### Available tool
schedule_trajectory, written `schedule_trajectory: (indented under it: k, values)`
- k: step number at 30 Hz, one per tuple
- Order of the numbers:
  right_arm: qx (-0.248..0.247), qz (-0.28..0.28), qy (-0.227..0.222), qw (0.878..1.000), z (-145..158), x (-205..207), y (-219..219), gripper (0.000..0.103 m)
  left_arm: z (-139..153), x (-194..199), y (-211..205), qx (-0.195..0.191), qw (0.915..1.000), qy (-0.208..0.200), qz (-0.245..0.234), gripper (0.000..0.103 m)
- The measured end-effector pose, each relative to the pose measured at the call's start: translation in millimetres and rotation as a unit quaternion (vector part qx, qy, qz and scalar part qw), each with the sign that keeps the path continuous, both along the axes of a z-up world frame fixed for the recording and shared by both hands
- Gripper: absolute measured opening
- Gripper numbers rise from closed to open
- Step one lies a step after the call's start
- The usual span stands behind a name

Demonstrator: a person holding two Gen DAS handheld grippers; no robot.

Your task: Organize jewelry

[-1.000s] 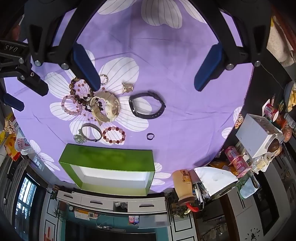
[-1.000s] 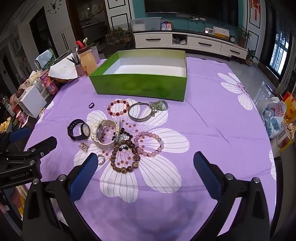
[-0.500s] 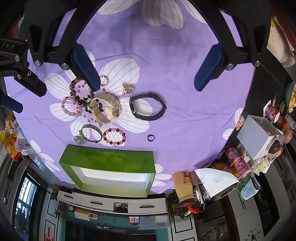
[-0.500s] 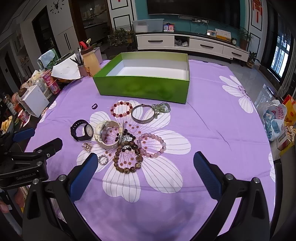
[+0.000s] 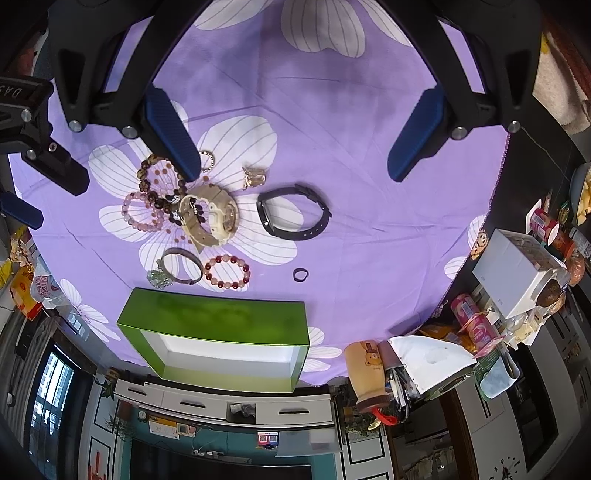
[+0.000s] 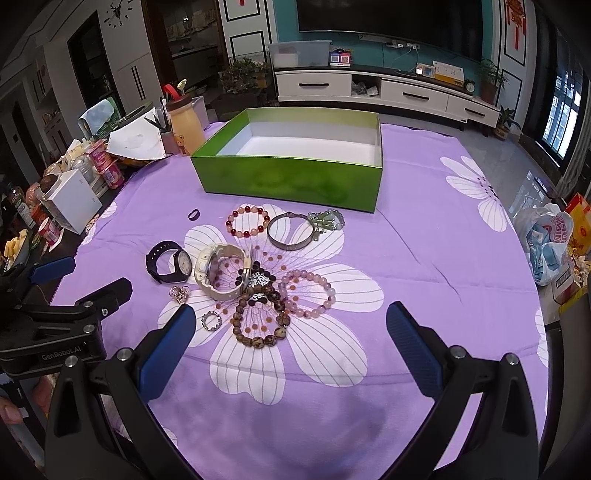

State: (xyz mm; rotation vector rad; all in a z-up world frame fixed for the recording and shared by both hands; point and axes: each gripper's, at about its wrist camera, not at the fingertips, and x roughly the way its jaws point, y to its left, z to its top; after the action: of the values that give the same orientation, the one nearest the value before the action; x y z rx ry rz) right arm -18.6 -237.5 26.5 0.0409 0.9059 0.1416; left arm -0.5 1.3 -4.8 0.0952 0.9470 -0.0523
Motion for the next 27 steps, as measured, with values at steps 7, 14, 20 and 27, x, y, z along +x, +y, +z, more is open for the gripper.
schedule_trajectory:
  k: [7,14,20,27]
  values:
    - [0.001,0.000,-0.002,1.000,0.4,-0.2,0.8,0.102,0.1,0.3,0.8,-0.001,1.0000,0.000,0.000,0.101]
    - [0.002,0.000,-0.001,1.000,0.1,-0.9,0.5,0.102,0.1,0.1,0.1,-0.001,1.0000,-0.001,0.000,0.101]
    - [0.003,0.000,-0.001,1.000,0.0,-1.1,0.7,0.102,0.7,0.1,0.1,-0.001,1.0000,-0.001,-0.001,0.101]
    - [0.003,0.000,-0.001,1.000,0.1,-1.0,0.9,0.102,0.6,0.1,0.1,-0.001,1.0000,0.000,-0.001,0.101]
